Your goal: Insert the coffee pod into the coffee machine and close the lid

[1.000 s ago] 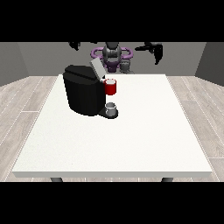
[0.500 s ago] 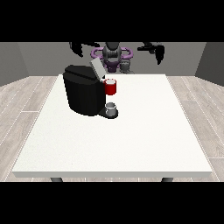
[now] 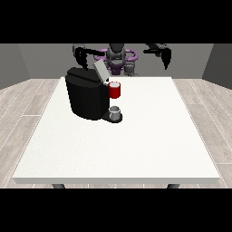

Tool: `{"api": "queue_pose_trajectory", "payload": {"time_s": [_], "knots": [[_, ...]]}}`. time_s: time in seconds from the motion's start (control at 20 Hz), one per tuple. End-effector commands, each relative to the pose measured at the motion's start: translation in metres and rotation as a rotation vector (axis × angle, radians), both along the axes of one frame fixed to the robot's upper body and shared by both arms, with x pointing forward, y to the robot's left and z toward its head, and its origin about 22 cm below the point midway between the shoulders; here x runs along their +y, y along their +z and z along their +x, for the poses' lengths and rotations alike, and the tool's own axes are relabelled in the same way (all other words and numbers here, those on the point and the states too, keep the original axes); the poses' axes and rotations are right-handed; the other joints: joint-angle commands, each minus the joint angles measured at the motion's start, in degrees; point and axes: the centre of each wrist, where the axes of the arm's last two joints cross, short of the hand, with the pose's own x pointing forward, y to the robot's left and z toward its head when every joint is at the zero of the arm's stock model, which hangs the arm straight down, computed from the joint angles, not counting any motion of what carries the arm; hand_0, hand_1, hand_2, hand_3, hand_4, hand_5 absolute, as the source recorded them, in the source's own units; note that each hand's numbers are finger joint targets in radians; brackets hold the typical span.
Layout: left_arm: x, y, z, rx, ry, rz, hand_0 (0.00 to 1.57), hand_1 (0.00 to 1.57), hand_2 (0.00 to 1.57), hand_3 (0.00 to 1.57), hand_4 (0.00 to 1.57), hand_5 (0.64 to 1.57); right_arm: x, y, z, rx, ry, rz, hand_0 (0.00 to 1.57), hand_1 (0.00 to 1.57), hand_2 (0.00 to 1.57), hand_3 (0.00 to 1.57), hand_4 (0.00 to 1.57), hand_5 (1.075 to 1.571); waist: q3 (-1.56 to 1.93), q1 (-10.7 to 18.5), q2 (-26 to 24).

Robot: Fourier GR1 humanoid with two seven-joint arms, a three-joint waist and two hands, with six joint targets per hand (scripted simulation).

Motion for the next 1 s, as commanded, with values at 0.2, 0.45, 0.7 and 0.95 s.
{"api": "queue_pose_trajectory", "payload": {"time_s": [0.2,0.45,0.7,0.95], "knots": [[0.004,0.028,-0.003,-0.038,0.046,0.009,0.00,0.00,0.00,0.00,0.00,1.571,0.009,0.004,0.019,-0.033,0.049,-0.030,0.00,0.00,0.00,0.00,0.00,1.571,-0.01,-1.6,4.0],[-0.003,0.017,-0.027,-0.069,0.021,0.020,0.00,0.00,0.00,0.00,0.00,1.571,0.007,-0.001,0.026,-0.037,0.032,-0.056,0.00,0.00,0.00,0.00,0.00,1.571,0.00,0.4,4.7],[0.020,0.023,-0.020,-0.077,0.039,0.005,0.00,0.00,0.00,0.00,0.00,1.571,0.009,0.018,0.039,-0.050,0.052,-0.059,0.00,0.00,0.00,0.00,0.00,1.571,-0.01,-0.8,6.2],[0.013,0.038,-0.015,-0.061,0.050,0.032,0.00,0.00,0.00,0.00,0.00,1.571,0.045,0.012,0.039,-0.045,0.105,-0.052,0.00,0.00,0.00,0.00,0.00,1.571,-0.01,-1.1,5.6]]}}
